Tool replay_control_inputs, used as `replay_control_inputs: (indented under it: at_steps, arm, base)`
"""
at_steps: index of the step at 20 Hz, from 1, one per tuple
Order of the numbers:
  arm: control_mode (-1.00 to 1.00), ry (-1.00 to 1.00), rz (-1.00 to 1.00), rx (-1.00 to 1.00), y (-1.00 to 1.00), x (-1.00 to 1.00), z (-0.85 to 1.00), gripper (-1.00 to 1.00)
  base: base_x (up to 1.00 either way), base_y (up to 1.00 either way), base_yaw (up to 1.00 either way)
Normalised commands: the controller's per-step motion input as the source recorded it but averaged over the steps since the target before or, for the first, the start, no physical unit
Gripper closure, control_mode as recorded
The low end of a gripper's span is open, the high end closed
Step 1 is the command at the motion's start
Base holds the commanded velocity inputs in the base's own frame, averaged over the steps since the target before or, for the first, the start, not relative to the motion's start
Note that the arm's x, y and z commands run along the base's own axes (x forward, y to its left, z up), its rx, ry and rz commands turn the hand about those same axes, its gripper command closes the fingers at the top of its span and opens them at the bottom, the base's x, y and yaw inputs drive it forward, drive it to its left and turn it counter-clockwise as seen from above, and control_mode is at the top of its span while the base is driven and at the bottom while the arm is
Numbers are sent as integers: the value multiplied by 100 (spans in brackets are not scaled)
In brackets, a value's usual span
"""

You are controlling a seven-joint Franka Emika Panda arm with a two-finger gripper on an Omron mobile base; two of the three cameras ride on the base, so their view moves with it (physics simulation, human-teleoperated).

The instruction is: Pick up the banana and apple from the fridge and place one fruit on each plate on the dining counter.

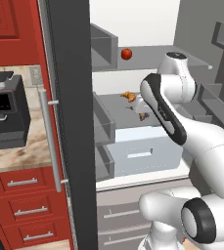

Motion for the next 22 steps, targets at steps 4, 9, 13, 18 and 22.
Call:
replay_control_inputs:
  at_steps: [4,9,13,18,22]
  arm:
    - [-100,-5,-11,-5,-31,2,-33,-100]
    - [-100,-10,-18,-13,-22,11,-52,-100]
    - [-100,-13,-4,0,-23,41,-7,-100]
    - [-100,0,-1,0,-30,58,0,-100]
    - [-100,0,0,0,-20,50,-5,-100]
  base:
    - [0,0,0]
    - [0,0,0]
    - [0,0,0]
    - [0,0,0]
    - [0,0,0]
